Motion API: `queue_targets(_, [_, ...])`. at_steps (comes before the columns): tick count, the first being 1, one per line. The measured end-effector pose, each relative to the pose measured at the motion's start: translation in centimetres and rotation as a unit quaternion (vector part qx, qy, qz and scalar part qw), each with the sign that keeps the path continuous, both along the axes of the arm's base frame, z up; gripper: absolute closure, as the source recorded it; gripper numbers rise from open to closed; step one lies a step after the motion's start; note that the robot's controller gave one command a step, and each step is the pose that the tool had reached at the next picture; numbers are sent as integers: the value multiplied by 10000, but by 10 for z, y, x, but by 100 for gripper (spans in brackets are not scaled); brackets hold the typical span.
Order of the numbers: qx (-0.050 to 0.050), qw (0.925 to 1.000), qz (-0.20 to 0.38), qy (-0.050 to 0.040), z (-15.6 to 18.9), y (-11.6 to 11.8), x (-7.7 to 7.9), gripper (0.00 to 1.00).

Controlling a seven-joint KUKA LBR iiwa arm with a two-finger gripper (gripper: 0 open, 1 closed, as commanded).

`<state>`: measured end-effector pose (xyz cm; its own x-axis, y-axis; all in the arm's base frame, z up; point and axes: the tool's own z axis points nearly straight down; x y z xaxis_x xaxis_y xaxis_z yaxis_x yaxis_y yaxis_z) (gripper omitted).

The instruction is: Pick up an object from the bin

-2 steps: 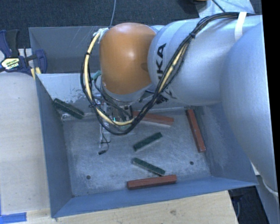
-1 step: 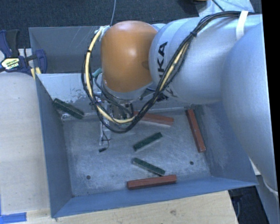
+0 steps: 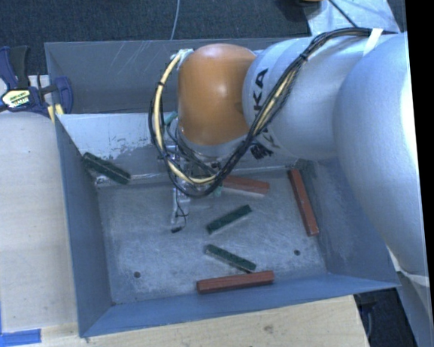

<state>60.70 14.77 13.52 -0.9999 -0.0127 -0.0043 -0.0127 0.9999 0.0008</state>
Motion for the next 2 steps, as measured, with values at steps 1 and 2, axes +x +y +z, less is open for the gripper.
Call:
queue_targets(1, [9, 9998, 209, 3, -8, -22, 8, 0])
queue_targets(2, [-6, 9997, -258, 5, -37, -40, 18, 0])
